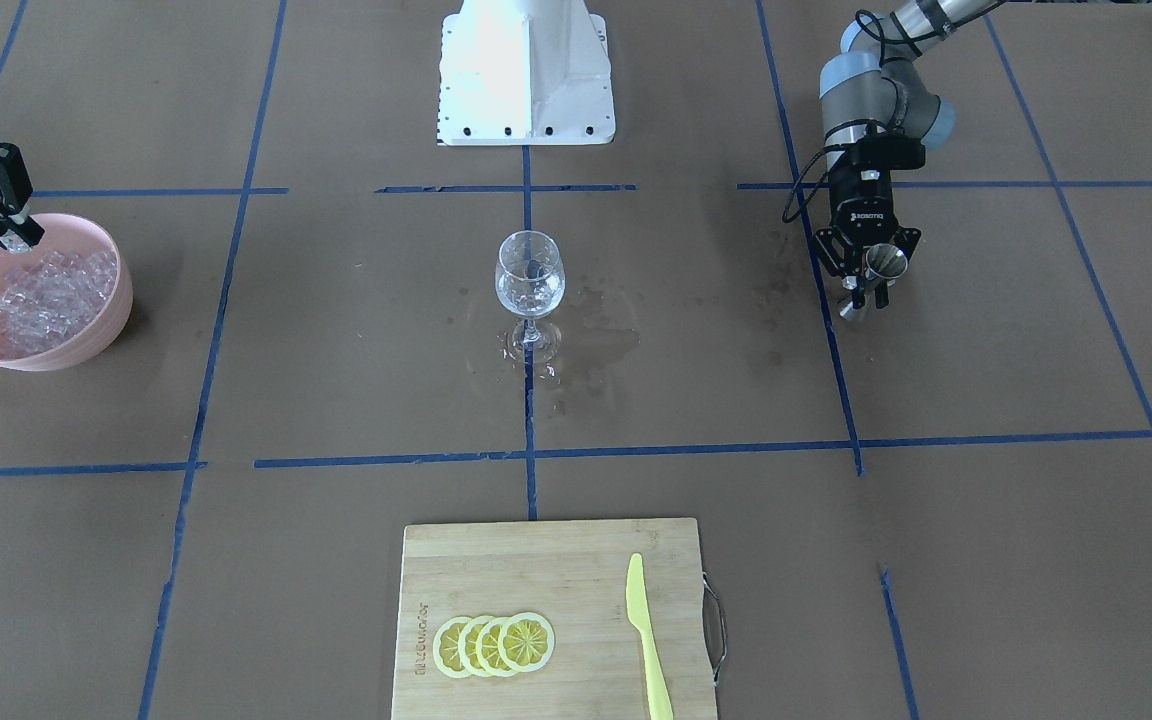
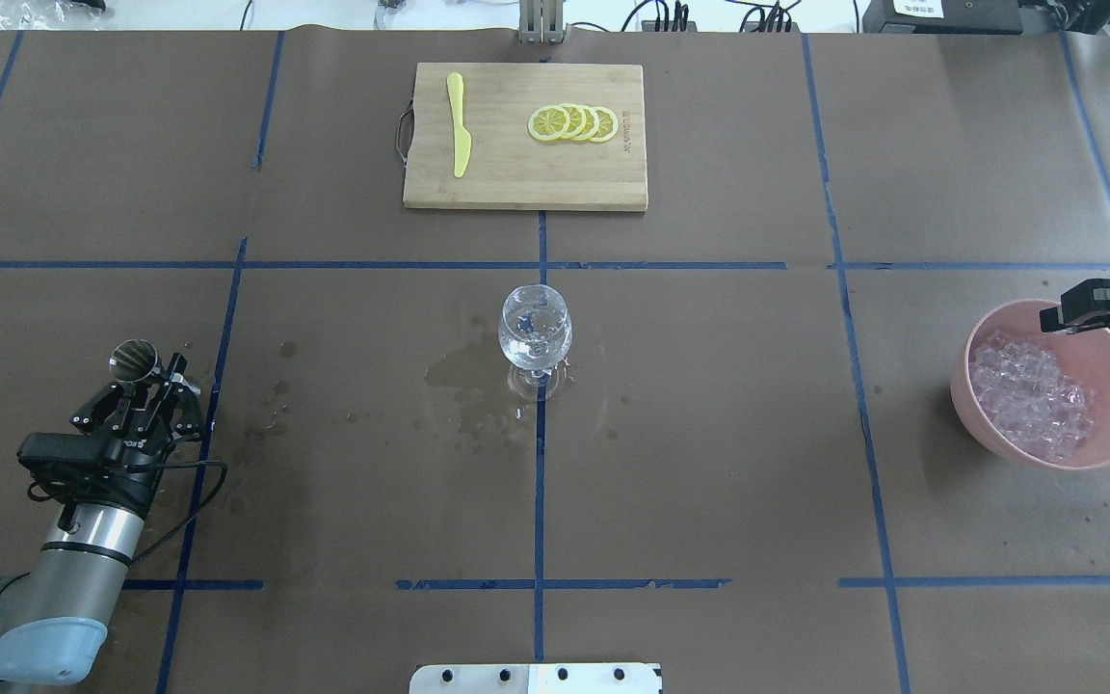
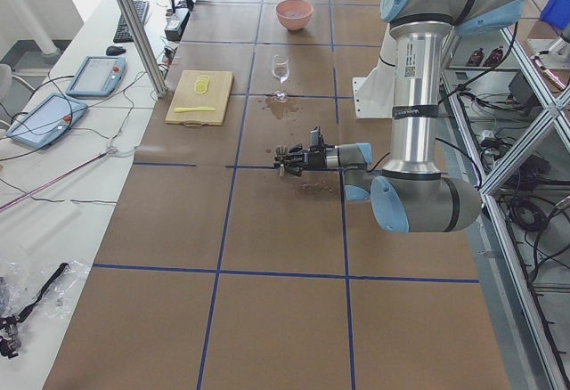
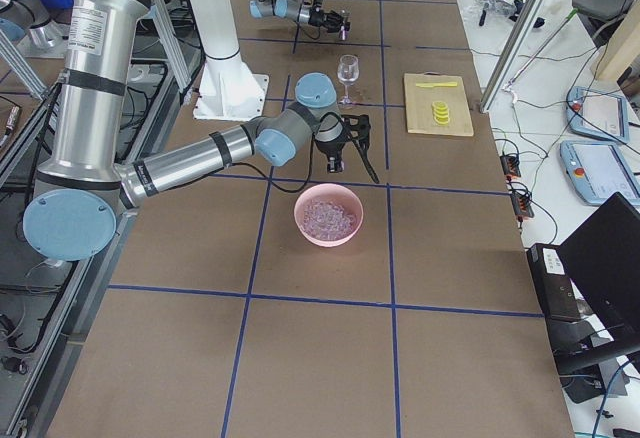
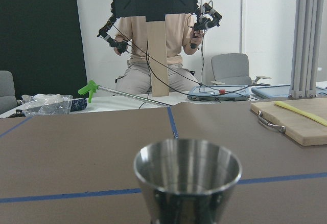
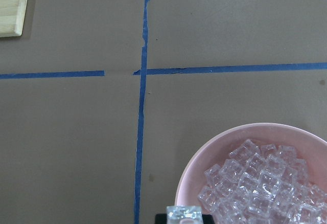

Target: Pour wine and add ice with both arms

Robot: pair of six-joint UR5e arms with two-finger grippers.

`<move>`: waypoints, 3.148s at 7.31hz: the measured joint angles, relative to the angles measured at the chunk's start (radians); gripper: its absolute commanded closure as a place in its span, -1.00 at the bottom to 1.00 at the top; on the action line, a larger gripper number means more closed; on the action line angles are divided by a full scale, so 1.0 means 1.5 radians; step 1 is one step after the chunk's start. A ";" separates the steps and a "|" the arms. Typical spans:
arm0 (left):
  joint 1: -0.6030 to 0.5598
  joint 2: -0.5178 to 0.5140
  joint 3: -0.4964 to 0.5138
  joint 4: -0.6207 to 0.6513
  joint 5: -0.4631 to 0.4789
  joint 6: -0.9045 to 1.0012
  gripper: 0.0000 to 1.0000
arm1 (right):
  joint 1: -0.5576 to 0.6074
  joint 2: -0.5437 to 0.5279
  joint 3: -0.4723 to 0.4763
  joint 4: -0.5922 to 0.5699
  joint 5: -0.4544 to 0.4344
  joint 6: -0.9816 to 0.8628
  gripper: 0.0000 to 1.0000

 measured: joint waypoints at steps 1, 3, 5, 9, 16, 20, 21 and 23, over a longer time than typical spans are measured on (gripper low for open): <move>0.000 0.000 0.000 0.000 -0.001 0.000 -0.07 | 0.000 0.002 0.000 0.000 0.000 0.000 1.00; 0.000 0.001 0.001 0.000 -0.007 0.000 -0.39 | -0.001 0.010 0.001 0.000 0.000 0.000 1.00; -0.001 0.002 0.002 0.002 -0.021 0.001 -0.37 | -0.002 0.022 0.001 0.000 0.002 0.001 1.00; -0.004 0.011 -0.001 -0.002 -0.054 -0.004 -1.00 | -0.005 0.030 0.002 0.000 0.006 0.004 1.00; -0.005 0.100 -0.096 0.000 -0.195 -0.002 -1.00 | -0.010 0.052 0.003 -0.002 0.007 0.006 1.00; -0.001 0.187 -0.201 0.006 -0.352 -0.008 -1.00 | -0.036 0.110 0.000 -0.008 0.006 0.056 1.00; -0.001 0.230 -0.248 0.011 -0.393 -0.011 -1.00 | -0.051 0.133 -0.003 -0.009 0.004 0.078 1.00; -0.002 0.301 -0.338 0.064 -0.510 -0.058 -1.00 | -0.086 0.181 -0.007 -0.011 0.000 0.132 1.00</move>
